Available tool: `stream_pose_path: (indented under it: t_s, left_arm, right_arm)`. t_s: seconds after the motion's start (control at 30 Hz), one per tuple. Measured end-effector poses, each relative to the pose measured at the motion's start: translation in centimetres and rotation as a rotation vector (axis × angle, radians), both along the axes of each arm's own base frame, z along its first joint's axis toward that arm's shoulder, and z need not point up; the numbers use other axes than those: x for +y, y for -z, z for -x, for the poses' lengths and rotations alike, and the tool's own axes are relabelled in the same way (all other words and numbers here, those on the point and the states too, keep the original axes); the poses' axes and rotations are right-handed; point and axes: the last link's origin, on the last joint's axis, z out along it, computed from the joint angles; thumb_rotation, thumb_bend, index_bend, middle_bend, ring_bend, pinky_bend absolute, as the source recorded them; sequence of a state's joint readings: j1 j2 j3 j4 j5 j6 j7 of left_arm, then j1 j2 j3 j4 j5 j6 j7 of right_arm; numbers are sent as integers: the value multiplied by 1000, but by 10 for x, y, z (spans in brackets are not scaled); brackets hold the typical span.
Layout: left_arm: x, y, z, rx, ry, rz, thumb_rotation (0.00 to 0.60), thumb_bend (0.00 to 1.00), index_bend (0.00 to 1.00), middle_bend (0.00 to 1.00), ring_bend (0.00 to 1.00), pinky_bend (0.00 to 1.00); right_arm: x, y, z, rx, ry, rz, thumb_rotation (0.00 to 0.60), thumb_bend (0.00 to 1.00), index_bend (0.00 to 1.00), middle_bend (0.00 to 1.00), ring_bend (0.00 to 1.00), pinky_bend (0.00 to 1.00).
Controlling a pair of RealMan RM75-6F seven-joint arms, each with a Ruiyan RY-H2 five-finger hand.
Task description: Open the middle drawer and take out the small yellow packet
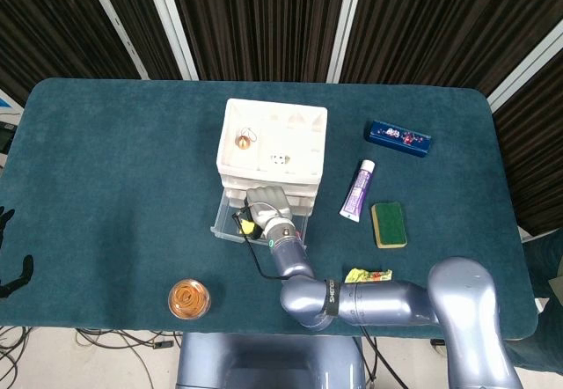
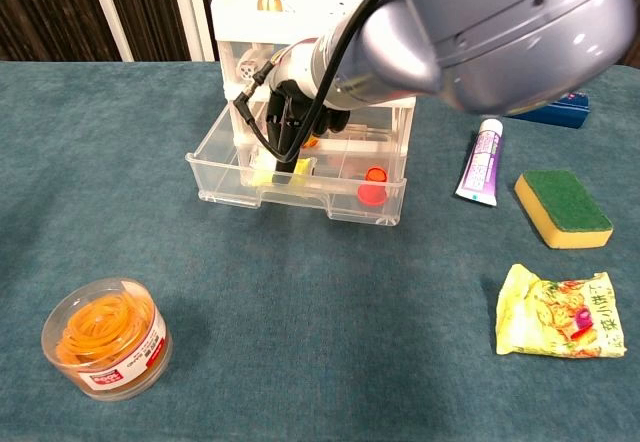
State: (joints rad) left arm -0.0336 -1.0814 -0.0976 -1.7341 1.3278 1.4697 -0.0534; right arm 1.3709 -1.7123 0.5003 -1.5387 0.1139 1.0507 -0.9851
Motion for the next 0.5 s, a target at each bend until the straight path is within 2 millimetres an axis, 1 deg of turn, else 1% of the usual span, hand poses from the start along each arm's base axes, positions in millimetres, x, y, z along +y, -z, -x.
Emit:
stream_pose_path:
  t_s: [0.17, 0.5]
  left_arm:
    - [0, 0, 0, -2, 0, 0, 600, 458, 50, 27, 31, 0]
    - [0, 0, 0, 2, -2, 1, 600, 458, 50, 27, 31, 0]
  right_arm:
    - [1, -8, 3, -34, 9, -12, 600, 307, 619, 1000, 1000, 1000]
    - [6, -21, 15, -103, 8, -17, 600, 308, 623, 1000, 1000, 1000]
